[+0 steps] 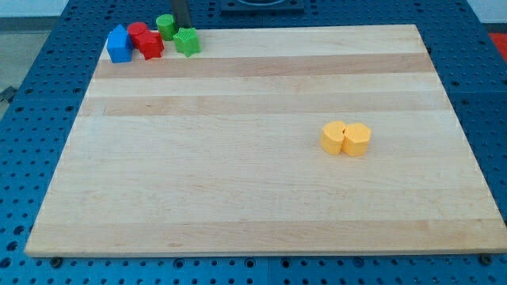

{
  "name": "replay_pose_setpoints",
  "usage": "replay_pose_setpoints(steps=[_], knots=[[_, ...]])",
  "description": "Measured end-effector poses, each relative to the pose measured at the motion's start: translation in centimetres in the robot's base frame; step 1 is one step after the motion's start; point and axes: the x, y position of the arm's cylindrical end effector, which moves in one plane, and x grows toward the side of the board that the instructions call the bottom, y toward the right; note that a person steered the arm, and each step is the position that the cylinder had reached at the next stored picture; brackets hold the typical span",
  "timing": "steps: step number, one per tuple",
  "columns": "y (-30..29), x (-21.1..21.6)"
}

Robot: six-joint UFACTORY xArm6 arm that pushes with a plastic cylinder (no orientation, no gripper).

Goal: Push the green star into the group of blocks

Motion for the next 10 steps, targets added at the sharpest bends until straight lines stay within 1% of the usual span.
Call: replay_pose_setpoints(steps=[1, 2, 3, 4, 7, 8, 9, 10], knots=[[5.0, 0.0], [8.0, 1.8], [8.1, 4.8], [6.8, 5.4], [0.4, 3.6], [-0.1, 3.7], [1.2, 5.4], [0.9, 7.0]])
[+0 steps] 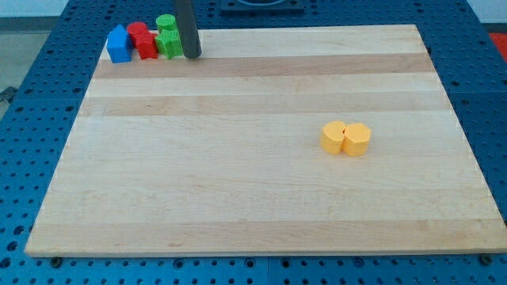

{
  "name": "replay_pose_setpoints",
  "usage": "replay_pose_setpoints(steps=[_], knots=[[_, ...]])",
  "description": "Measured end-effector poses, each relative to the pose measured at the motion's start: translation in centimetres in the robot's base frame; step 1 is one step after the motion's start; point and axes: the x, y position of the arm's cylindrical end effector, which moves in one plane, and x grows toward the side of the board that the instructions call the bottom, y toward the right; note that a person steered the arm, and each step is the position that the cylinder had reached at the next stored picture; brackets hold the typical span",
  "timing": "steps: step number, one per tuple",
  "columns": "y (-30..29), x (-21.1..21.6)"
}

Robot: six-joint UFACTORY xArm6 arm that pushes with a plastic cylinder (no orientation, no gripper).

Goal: Push the green star into the group of blocks

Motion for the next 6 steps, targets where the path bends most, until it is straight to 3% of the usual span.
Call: replay_pose_setpoints(steps=[2, 4, 6], knots=[[-3.7, -1.3], [-1.9, -0.6], [14.0, 1.6]])
